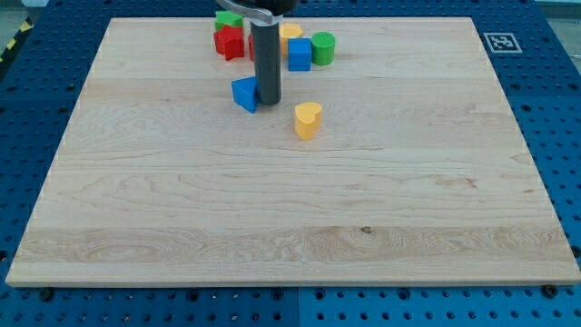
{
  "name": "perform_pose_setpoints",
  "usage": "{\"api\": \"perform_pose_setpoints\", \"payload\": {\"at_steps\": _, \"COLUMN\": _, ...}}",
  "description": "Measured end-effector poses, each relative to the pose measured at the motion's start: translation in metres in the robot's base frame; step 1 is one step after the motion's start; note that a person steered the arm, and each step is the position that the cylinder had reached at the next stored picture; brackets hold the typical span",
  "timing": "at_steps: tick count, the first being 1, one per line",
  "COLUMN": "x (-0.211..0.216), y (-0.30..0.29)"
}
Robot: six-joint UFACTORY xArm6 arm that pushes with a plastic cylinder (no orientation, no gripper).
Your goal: Slide the arm to the top right of the green circle
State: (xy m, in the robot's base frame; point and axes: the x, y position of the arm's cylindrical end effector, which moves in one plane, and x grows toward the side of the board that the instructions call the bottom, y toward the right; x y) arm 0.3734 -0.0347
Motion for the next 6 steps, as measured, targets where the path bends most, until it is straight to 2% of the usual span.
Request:
{"api": "perform_pose_setpoints", "payload": {"at_steps": 1, "x": 0.0, "y": 0.019}}
{"api": "perform_pose_setpoints", "payload": {"at_steps": 3, "x": -0.006, "y": 0.129}}
{"api": "perform_pose_setpoints", "payload": {"at_steps": 4, "x": -0.039, "y": 0.166}}
{"api": "perform_pose_setpoints", "payload": {"at_steps": 6, "x": -0.14, "y": 0.171}}
